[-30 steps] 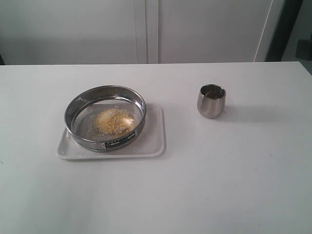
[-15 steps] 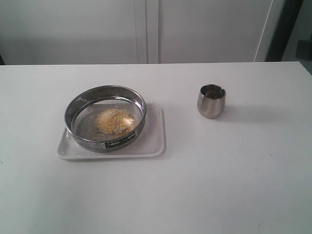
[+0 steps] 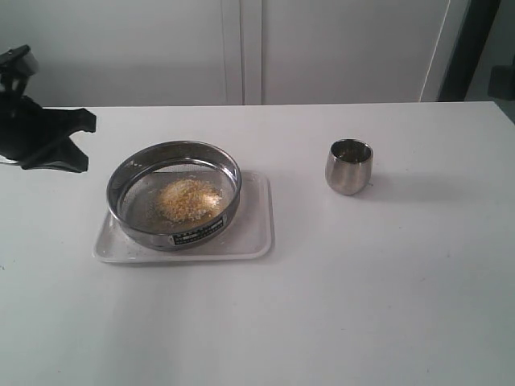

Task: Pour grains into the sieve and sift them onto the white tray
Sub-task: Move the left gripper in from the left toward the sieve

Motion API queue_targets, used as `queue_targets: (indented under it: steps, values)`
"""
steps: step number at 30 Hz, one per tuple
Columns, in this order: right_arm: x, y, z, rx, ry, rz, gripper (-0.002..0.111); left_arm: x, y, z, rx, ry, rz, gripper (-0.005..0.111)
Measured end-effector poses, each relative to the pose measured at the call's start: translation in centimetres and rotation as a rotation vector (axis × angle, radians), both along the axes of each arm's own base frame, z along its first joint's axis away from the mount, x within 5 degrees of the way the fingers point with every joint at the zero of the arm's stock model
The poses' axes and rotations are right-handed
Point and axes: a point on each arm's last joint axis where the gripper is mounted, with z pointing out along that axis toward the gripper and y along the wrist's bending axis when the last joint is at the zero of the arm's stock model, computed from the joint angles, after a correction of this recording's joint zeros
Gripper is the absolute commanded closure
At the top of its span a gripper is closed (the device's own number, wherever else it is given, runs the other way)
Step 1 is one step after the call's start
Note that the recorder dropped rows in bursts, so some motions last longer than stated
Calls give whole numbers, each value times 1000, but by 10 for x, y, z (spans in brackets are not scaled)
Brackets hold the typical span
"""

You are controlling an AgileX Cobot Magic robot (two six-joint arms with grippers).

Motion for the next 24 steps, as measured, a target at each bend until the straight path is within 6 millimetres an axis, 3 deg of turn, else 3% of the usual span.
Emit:
queue_targets:
  steps: [9,18,24]
  values:
    - [0,0,0,0,0,0,108,36,-25,-11,116,76,-4,107]
    - [0,0,0,0,0,0,108,63,-26,-11,281,128,44,107]
    - [0,0,0,0,0,0,108,72,-29,-19,289,148,51,107]
